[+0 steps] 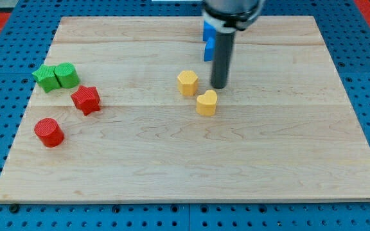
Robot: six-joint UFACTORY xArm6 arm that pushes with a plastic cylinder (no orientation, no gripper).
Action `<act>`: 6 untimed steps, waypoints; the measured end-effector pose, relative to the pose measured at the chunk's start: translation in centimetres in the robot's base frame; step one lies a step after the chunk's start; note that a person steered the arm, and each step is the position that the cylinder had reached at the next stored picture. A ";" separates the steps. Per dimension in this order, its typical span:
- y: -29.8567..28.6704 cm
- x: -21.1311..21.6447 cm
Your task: Point your arm towards yellow heart
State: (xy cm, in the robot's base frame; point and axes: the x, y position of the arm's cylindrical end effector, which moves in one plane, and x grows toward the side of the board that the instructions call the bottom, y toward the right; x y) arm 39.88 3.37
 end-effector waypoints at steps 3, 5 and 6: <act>6.5 3.4; 6.7 6.2; 6.7 6.2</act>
